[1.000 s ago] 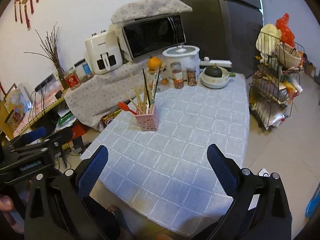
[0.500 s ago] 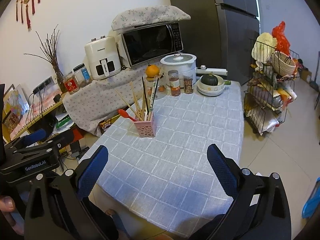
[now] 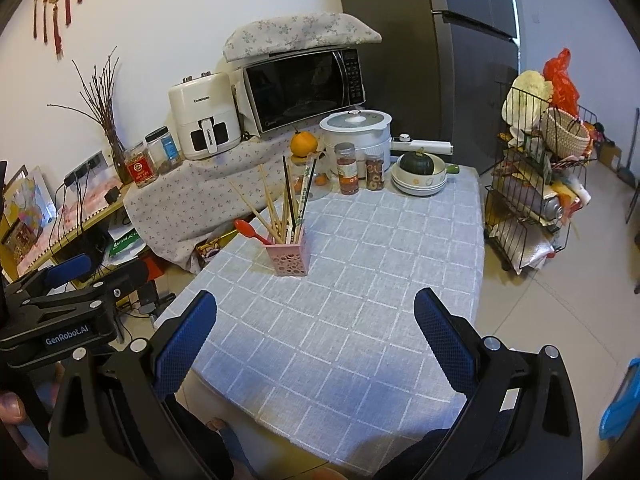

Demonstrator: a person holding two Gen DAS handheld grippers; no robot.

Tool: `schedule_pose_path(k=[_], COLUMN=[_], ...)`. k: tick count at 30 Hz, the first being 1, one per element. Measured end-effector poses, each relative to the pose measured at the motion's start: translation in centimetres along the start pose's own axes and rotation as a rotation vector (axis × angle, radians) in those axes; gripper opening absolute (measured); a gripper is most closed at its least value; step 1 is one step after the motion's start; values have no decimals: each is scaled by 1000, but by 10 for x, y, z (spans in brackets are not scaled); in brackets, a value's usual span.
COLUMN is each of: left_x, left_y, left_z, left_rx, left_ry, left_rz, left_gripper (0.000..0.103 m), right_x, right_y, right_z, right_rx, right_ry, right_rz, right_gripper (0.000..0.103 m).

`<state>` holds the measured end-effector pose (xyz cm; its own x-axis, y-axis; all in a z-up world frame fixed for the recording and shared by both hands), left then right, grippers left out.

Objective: Organize utensils

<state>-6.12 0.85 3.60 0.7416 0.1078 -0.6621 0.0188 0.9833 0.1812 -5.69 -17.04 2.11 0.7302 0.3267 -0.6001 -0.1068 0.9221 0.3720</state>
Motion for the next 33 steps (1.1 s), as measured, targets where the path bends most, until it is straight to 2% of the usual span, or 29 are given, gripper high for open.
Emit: schedule_pose_path(k=[33], left_x=[2], left_y=[-8], left_z=[2], left_rx=[12], left_ry=[12], left_rz=[-35], left_gripper=[96], right_x=[-3], right_y=[0], right_z=[1], right_rx=[-1], right_ry=[-9], right_rz=[-19], right_gripper=[96])
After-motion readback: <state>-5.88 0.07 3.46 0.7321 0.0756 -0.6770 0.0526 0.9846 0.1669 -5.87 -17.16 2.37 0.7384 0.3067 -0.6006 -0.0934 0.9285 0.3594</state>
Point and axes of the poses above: each gripper's, at about its wrist camera, not at the fingertips, and x roughly the way its jaws point, y to its left, z to its top, the point moved 7 cm from there along x, roughly the way its jaws point, and after that the axes turned 13 degrees about x, right-handed, at the moved point
